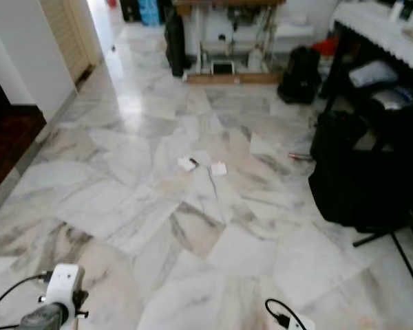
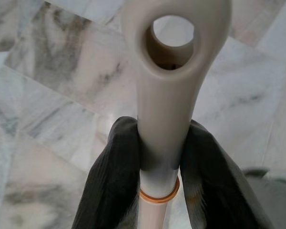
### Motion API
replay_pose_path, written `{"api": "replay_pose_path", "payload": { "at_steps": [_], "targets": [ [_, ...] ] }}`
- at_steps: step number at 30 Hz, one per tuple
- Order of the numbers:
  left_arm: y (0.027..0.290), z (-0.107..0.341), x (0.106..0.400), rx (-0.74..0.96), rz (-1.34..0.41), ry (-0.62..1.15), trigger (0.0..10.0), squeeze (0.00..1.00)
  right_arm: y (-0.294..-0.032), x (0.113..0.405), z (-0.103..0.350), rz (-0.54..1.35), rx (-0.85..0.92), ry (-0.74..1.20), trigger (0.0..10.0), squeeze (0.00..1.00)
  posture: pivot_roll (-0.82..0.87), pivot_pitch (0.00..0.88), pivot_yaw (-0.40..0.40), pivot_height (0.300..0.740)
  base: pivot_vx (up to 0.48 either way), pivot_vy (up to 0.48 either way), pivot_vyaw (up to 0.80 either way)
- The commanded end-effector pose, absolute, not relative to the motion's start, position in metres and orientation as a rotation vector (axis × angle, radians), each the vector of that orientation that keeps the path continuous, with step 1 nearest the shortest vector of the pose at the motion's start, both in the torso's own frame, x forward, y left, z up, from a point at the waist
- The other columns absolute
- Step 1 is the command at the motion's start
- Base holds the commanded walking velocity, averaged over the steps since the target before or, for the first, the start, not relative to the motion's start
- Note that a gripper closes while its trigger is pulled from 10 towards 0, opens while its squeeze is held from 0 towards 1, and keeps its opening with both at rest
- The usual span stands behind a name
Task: Sweep floor
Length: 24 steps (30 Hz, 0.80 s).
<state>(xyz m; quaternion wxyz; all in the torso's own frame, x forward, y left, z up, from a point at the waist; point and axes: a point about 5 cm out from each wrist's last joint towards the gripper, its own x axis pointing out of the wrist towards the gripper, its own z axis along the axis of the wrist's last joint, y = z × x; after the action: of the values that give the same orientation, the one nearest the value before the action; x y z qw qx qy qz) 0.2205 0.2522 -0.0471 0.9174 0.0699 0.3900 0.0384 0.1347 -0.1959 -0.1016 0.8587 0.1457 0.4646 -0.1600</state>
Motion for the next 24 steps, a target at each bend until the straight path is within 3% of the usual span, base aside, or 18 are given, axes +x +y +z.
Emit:
{"api": "replay_pose_path", "payload": {
  "at_steps": [1, 8, 13, 24],
  "targets": [
    [0.256, -0.049, 0.216, 0.141, 0.104, 0.824, 10.0, 0.00, -0.169, 0.160, -0.094, -0.242, 0.377, 0.897, 10.0, 0.00, 0.19, 0.000, 0.001, 0.740, 0.480, 0.000, 0.00],
    [0.253, -0.053, 0.212, 0.128, 0.132, 0.834, 10.0, 0.00, -0.173, 0.168, -0.089, -0.145, 0.242, 0.871, 10.0, 0.00, 0.18, 0.000, -0.031, 0.740, 0.205, 0.000, 0.00],
    [0.248, -0.059, 0.204, 0.082, 0.172, 0.830, 10.0, 0.00, -0.196, 0.172, -0.084, -0.148, 0.121, 0.841, 10.0, 0.00, 0.19, 0.000, -0.050, 0.740, 0.000, 0.000, 0.00],
    [0.252, -0.045, 0.223, 0.117, 0.170, 0.748, 10.0, 0.00, -0.222, 0.178, -0.077, -0.133, -0.118, 0.838, 10.0, 0.00, 0.19, 0.000, -0.036, 0.740, 0.000, 0.000, 0.00]
  ]
}}
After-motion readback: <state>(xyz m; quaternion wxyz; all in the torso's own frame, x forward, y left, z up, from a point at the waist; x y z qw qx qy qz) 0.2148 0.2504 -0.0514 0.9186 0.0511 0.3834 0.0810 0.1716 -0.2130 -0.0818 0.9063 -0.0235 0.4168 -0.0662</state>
